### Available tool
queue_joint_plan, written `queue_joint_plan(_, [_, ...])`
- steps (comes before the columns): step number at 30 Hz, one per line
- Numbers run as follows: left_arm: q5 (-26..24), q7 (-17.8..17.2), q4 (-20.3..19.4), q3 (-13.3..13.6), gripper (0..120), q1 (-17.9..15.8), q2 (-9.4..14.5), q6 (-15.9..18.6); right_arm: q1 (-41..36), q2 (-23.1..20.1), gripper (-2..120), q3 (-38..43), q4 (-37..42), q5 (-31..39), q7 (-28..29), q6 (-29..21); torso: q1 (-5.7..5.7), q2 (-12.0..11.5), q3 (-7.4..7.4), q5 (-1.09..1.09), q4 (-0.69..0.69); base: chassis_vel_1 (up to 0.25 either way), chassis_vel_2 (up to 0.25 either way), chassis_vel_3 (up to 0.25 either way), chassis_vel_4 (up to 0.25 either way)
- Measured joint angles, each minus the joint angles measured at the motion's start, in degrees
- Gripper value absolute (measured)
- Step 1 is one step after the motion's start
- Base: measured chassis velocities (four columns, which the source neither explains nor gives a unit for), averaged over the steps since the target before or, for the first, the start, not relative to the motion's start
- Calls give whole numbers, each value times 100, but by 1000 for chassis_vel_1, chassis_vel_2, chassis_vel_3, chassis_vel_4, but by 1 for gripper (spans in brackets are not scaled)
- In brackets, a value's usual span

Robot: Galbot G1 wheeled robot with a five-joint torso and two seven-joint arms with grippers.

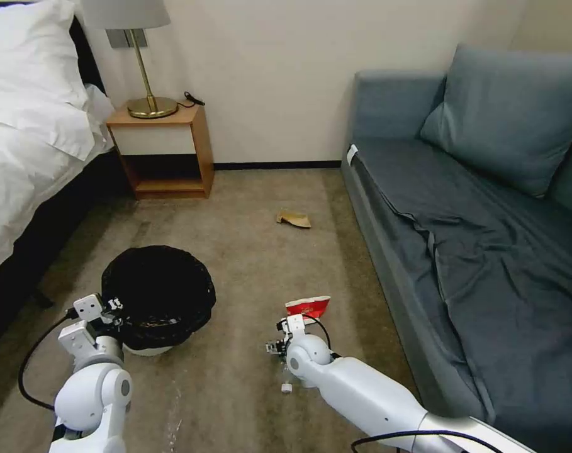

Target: Pick up the trash bin, then pick up the garbage on the floor and place it into the trash bin.

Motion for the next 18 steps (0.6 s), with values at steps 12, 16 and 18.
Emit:
queue_joint_plan(12, [-2, 47, 70, -83, 4, 47, 77, -70, -250, 138, 100, 232, -731, -564, -586, 346, 0, 0, 0, 0, 1, 0, 0, 0, 0])
queue_joint_plan(16, [-3, 47, 70, -78, 4, 28, 80, -70, -287, 137, 100, 292, -769, -660, -780, 395, 0, 0, 0, 0, 0, 0, 0, 0, 0])
queue_joint_plan(18, [5, 44, 68, -59, 4, 10, 55, -70, -303, 157, 92, 379, -793, -705, -859, 466, 0, 0, 0, 0, 0, 0, 0, 0, 0])
